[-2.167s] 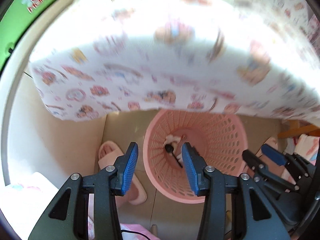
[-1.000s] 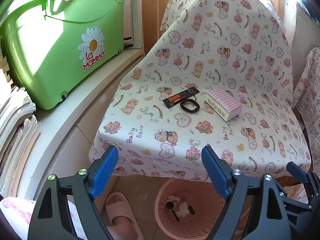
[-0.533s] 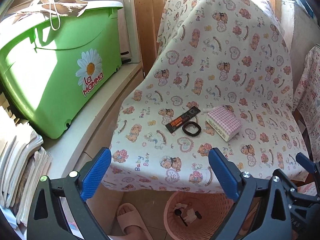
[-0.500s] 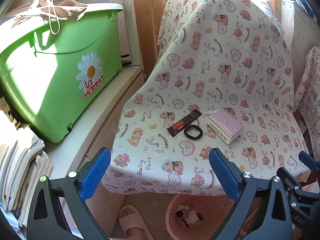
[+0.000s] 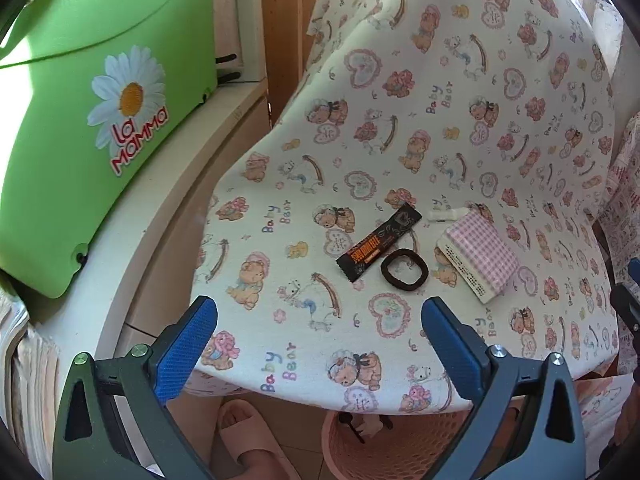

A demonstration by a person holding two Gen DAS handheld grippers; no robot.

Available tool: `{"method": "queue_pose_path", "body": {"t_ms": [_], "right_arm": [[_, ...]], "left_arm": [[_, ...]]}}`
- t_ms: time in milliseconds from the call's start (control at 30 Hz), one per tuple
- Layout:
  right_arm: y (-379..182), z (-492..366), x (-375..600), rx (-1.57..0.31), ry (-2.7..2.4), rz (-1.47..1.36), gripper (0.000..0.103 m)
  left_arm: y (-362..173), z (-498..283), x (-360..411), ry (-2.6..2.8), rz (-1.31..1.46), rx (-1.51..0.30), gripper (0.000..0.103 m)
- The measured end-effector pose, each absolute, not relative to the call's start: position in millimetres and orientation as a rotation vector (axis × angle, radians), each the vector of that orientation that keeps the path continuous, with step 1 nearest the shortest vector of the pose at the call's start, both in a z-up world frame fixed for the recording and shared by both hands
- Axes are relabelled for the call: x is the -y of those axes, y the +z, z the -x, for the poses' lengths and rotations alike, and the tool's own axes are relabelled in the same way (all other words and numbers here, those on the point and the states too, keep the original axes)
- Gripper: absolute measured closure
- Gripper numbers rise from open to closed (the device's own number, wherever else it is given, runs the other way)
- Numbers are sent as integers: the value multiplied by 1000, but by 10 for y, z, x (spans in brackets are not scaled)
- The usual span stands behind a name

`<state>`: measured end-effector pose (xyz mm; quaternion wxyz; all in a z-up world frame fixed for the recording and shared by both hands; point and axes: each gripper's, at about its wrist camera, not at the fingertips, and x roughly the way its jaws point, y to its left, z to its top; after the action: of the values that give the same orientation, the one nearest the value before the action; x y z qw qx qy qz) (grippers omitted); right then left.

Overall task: Collect trash
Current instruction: 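Grasp the black hair tie with the left gripper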

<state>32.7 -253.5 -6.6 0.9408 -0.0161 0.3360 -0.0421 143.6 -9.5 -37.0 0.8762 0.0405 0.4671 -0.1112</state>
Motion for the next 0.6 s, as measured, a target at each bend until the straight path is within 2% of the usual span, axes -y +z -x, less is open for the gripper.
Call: {"method": "queue_pose_path", "body": {"t_ms": [67,133,200,300,600], "right_arm": [[-129,-391,2583,-700,-82,14,20],[-209,-455,2630,-716,-85,-13,20],[-283,-513,2653,-736,-84,-32,20],[-340,-602,2643,-754,-75,-37,20],[-408,-790,2652,-778,-65,-66,20]], "left_arm": [[-414,-1453,152,-268,-92,-967,5],[-461,-1456,228,-301,-103,-947,12],[-507,-1464,312,-313,-116,-928,14],[-585,-1547,456,-306,-147,-934,23],[-832,-1695,764,-365,-186,-997,24]]}}
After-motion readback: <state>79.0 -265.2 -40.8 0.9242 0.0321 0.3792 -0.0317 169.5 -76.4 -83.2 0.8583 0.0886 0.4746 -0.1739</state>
